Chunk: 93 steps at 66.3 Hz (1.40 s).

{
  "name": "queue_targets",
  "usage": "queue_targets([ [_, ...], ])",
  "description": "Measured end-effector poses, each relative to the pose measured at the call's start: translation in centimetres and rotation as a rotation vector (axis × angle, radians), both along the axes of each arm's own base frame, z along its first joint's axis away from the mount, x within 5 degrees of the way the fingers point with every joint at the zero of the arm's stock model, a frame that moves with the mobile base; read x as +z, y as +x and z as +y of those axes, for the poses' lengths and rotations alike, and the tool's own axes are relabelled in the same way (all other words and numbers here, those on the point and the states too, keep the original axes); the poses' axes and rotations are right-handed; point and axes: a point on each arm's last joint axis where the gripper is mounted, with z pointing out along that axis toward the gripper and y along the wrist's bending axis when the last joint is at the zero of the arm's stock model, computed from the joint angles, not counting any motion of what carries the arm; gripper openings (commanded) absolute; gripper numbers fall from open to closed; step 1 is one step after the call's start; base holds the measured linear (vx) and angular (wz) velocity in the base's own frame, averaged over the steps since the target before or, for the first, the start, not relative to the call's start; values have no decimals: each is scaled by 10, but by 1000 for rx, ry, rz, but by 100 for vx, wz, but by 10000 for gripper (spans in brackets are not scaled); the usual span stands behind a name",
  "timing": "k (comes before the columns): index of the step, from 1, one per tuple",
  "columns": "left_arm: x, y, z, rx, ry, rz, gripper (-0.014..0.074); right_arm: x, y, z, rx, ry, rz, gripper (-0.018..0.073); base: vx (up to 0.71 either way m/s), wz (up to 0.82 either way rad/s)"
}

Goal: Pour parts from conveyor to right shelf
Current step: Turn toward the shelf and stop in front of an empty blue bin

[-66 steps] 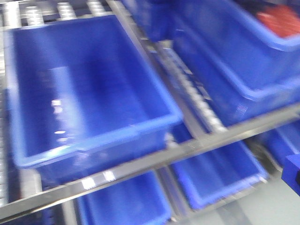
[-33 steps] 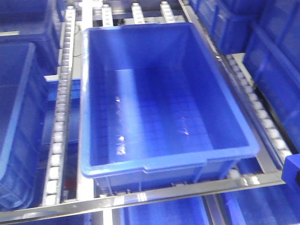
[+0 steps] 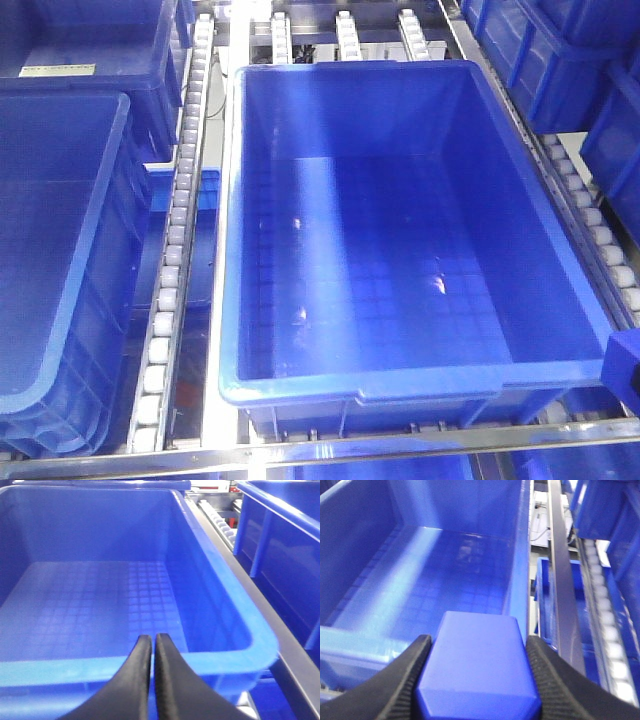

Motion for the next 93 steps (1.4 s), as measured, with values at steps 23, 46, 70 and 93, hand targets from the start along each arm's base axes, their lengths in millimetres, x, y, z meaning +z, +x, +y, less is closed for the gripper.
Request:
queue_targets([
  [23,0,0,0,0,0,0,-6,0,0,0,0,0,0,-5,7,8],
  [46,0,0,0,0,0,0,-6,0,0,0,0,0,0,-5,9,5],
  [70,1,0,0,0,0,-6,-6,0,0,0,0,0,0,-5,6,1],
  [93,1,0,0,0,0,-16,-6,0,0,0,0,0,0,-5,2,0],
])
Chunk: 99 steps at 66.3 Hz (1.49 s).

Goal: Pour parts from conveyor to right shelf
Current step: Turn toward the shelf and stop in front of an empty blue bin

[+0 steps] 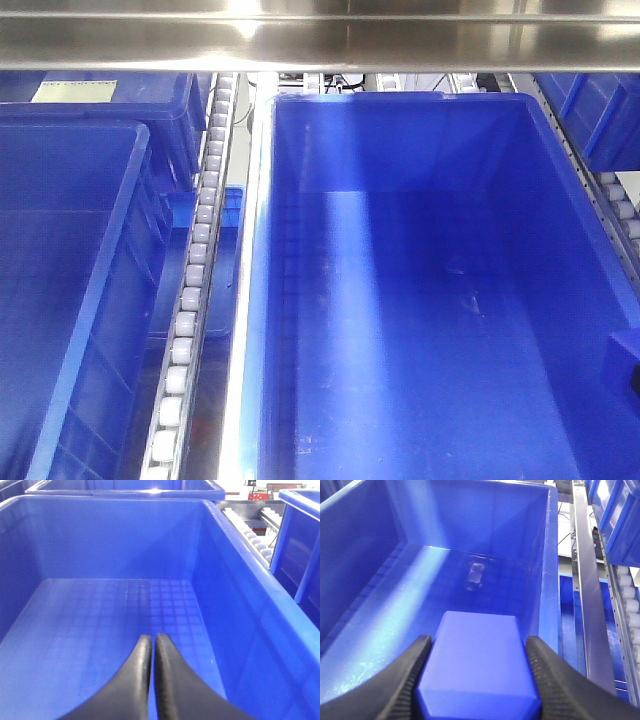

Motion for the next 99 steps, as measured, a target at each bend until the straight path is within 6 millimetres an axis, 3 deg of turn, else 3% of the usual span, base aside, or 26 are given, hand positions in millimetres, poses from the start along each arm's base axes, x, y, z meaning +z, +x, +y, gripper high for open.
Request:
queue_targets([
  [99,0,0,0,0,0,-2,-6,0,1,-3,-53,57,9,-5,0,0],
])
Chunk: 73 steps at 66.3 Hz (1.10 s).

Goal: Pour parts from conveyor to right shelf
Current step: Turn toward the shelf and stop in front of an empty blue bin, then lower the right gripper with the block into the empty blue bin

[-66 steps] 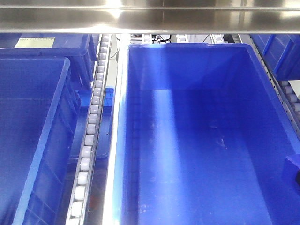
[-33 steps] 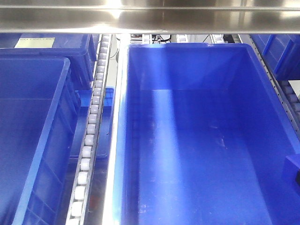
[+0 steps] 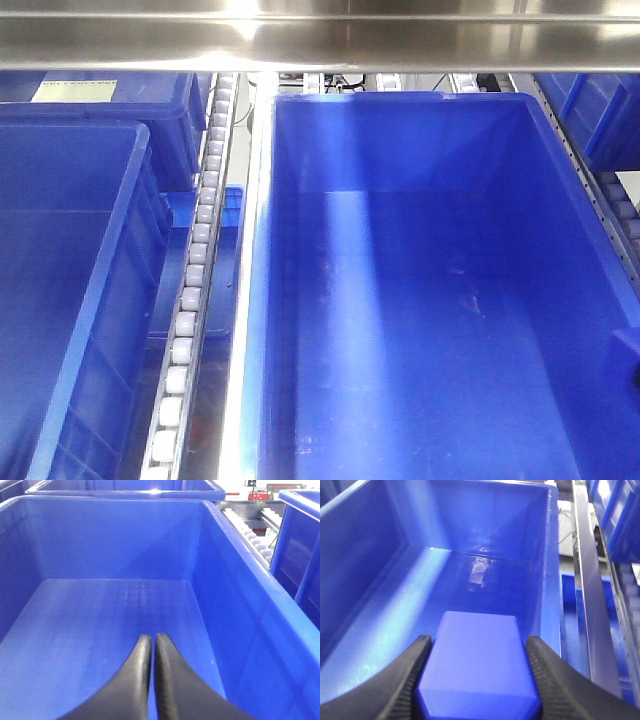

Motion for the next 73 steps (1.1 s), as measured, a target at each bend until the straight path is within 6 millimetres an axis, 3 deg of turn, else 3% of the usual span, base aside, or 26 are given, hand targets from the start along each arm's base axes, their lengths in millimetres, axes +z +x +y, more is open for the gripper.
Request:
queue_targets([
  [18,0,0,0,0,0,0,-6,13,20,-10,-106,-3,87,-1,0,0],
  [30,0,0,0,0,0,0,-6,27,58,-1,-24,-33,209,-1,0,0],
  [51,0,0,0,0,0,0,-6,40,152,47,119,-92,433,-1,0,0],
  [58,0,0,0,0,0,0,-6,34,183,67,157,-137,531,-1,0,0],
  [73,0,0,0,0,0,0,-6,0,246,106,197,-225,785,-1,0,0],
])
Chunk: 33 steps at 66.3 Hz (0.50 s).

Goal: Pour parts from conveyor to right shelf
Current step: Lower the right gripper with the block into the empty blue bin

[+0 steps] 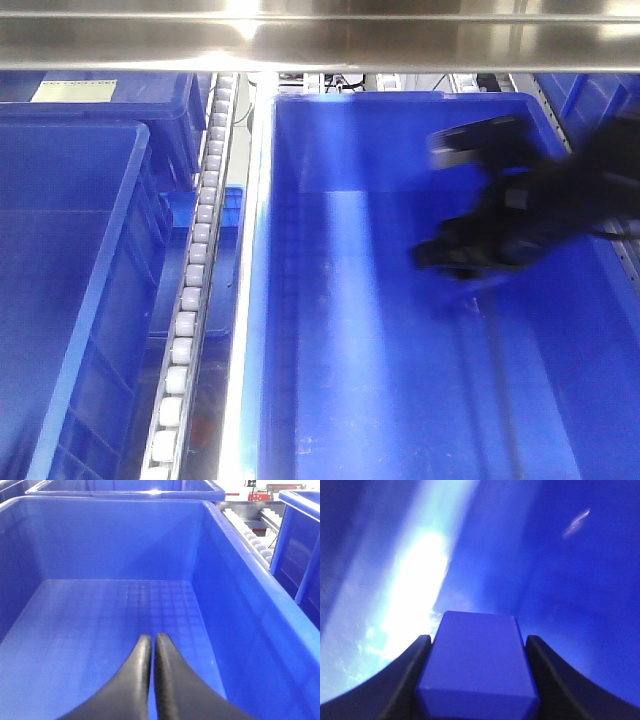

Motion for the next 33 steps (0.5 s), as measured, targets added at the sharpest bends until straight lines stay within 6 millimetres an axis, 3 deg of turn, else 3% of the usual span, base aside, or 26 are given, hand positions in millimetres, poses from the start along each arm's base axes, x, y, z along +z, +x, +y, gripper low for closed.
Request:
queue_targets([
  [16,0,0,0,0,0,-1,-6,-40,37,21,16,-65,157,-1,0,0],
  [33,0,0,0,0,0,-1,-6,-78,48,27,22,-99,243,4,0,0],
])
